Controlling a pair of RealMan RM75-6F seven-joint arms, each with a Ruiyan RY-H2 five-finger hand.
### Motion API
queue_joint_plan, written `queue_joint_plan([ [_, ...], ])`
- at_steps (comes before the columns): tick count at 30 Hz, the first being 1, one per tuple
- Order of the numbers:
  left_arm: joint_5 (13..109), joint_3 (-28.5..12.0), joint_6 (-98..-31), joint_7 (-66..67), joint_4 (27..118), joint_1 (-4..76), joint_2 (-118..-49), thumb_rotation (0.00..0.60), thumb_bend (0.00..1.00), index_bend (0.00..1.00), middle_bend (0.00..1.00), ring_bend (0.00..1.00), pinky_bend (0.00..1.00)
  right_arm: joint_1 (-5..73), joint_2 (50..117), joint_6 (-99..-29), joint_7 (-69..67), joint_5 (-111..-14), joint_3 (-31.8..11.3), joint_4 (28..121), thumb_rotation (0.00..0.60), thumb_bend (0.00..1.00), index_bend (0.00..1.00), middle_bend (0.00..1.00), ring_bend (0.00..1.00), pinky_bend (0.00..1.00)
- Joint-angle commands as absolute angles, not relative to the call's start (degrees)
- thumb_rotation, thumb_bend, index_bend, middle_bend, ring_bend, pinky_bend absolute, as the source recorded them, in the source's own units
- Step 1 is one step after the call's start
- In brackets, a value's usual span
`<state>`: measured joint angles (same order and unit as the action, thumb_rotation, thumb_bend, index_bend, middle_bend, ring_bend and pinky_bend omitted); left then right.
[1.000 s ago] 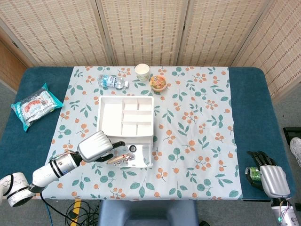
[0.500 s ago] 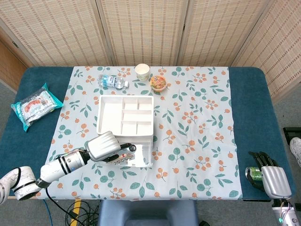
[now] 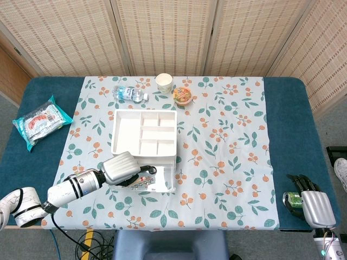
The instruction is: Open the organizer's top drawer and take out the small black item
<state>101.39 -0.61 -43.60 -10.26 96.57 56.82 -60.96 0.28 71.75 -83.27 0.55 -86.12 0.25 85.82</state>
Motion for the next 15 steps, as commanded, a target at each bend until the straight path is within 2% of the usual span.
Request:
queue_joint_plan([
  [1, 100.69, -0.31, -42.72, -9.59, 97.15, 57.09, -60.64, 0.6, 0.72, 0.22, 0.95, 1.0, 1.0, 0.25, 71.76, -83.22, 0.51, -86.04, 0.25, 85.78, 0.6, 0.33, 0.14, 0.21, 0.17, 0.25],
  [15, 95.93, -0.6, -38.58, -2.99, 100.72, 57.87, -59.33, 0.6, 0.74, 0.22, 0.95, 1.0, 1.0, 0.23, 71.77, -83.03, 0.14, -85.74, 0.1, 85.65, 0.6, 0.33, 0.14, 0.22, 0.17, 0.25],
])
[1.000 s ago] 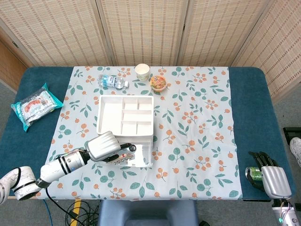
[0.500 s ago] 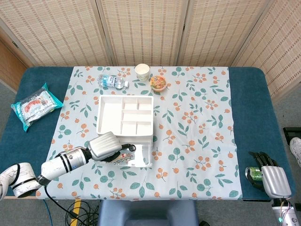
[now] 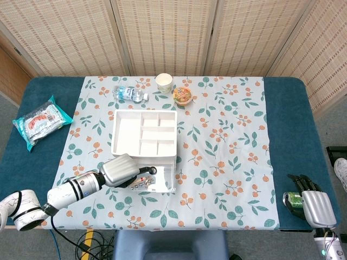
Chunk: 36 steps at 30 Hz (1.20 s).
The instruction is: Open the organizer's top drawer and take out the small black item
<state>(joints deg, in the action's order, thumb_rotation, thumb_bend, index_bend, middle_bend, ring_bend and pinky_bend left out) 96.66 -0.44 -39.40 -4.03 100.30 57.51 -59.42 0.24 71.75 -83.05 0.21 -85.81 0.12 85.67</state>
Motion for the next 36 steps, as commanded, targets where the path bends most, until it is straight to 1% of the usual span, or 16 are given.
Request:
queue_joint_plan([
  [1, 95.62, -0.66, -38.25, -2.68, 100.81, 57.99, -59.31, 0.6, 0.74, 0.22, 0.95, 1.0, 1.0, 0.22, 71.78, -83.0, 0.11, -85.7, 0.1, 85.63, 0.6, 0.33, 0.14, 0.22, 0.17, 0.25],
  [10, 92.75, -1.48, -36.7, -0.3, 101.46, 58.57, -59.54, 0.6, 0.74, 0.22, 0.95, 1.0, 1.0, 0.28, 71.92, -82.63, -0.32, -85.4, 0.02, 85.23, 0.6, 0.33, 0.14, 0.22, 0.17, 0.25],
  [21, 91.35, -1.48, -35.16, 0.43, 101.7, 59.23, -59.73, 0.6, 0.74, 0.21, 0.95, 1.0, 1.0, 0.33, 72.08, -82.29, -0.87, -85.12, -0.06, 84.73, 0.6, 0.33, 0.14, 0.22, 0.17, 0.25],
  [36, 86.51, -1.73, -33.04, 5.14, 103.31, 59.26, -58.69, 0.6, 0.74, 0.26, 0.95, 1.0, 1.0, 0.47, 72.23, -81.91, -1.72, -85.11, -0.07, 84.24, 0.6, 0.33, 0.14, 0.22, 0.17, 0.25],
])
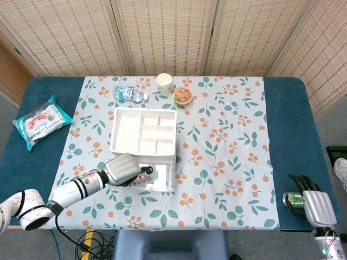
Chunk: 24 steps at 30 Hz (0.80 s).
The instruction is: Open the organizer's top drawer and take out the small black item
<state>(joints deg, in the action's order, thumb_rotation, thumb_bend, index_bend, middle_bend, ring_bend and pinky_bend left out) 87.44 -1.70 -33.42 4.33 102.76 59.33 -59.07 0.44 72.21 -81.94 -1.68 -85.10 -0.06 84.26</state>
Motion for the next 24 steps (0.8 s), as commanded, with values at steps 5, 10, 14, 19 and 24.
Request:
queue_joint_plan([
  [5, 84.51, -1.84, -33.03, 7.46, 104.31, 58.9, -58.03, 0.6, 0.74, 0.28, 0.95, 1.0, 1.0, 0.51, 72.22, -81.88, -1.75, -85.15, -0.07, 84.29, 0.6, 0.33, 0.14, 0.23, 0.17, 0.25],
  [10, 83.32, -2.04, -34.09, 9.18, 104.96, 58.23, -57.58, 0.6, 0.74, 0.28, 0.95, 1.0, 1.0, 0.49, 72.19, -81.93, -1.79, -85.2, -0.05, 84.41, 0.6, 0.33, 0.14, 0.23, 0.17, 0.25],
  [14, 81.76, -1.99, -33.8, 10.49, 105.53, 58.03, -57.01, 0.6, 0.74, 0.29, 0.95, 1.0, 1.0, 0.47, 72.12, -81.97, -1.81, -85.25, -0.03, 84.51, 0.6, 0.33, 0.14, 0.23, 0.18, 0.25],
  [19, 80.36, -1.98, -33.72, 12.05, 106.26, 57.89, -56.58, 0.6, 0.74, 0.29, 0.95, 1.0, 1.0, 0.45, 72.15, -82.08, -1.88, -85.38, 0.01, 84.51, 0.6, 0.33, 0.14, 0.23, 0.18, 0.25],
  [24, 80.81, -2.32, -35.97, 12.59, 107.54, 56.86, -56.05, 0.6, 0.74, 0.29, 0.95, 1.0, 1.0, 0.37, 72.13, -82.29, -2.01, -85.45, 0.0, 84.45, 0.6, 0.33, 0.14, 0.23, 0.18, 0.25],
])
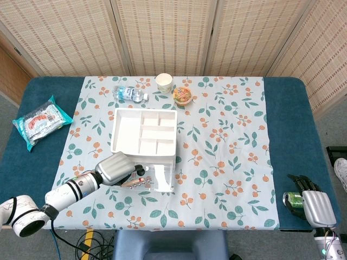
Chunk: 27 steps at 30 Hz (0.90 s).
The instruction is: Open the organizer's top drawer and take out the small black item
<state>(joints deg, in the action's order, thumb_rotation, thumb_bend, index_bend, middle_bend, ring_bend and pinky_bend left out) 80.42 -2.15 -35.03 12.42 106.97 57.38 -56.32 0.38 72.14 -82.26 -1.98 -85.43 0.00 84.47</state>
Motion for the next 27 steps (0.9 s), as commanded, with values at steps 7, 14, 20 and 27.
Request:
queue_joint_plan([
  [7, 85.28, -2.61, -40.12, 11.37, 106.23, 55.32, -57.74, 0.6, 0.73, 0.29, 0.95, 1.0, 1.0, 0.29, 72.16, -82.44, -2.18, -85.6, 0.07, 84.31, 0.6, 0.33, 0.14, 0.23, 0.18, 0.25],
  [14, 95.02, -1.83, -47.14, 7.87, 99.95, 54.07, -62.22, 0.6, 0.44, 0.32, 0.95, 1.0, 1.0, 0.22, 72.1, -82.58, -2.31, -85.61, 0.04, 84.32, 0.6, 0.33, 0.14, 0.23, 0.18, 0.25],
  [20, 99.69, -1.07, -50.3, 5.47, 95.29, 54.14, -64.69, 0.6, 0.28, 0.34, 0.95, 1.0, 1.0, 0.14, 72.08, -82.69, -2.44, -85.58, 0.02, 84.25, 0.6, 0.33, 0.14, 0.24, 0.18, 0.25],
  [27, 102.97, -0.3, -52.88, 5.39, 91.66, 54.09, -66.62, 0.6, 0.24, 0.35, 0.95, 1.0, 1.0, 0.24, 72.14, -82.6, -2.55, -85.63, -0.04, 84.14, 0.6, 0.33, 0.14, 0.24, 0.18, 0.25],
])
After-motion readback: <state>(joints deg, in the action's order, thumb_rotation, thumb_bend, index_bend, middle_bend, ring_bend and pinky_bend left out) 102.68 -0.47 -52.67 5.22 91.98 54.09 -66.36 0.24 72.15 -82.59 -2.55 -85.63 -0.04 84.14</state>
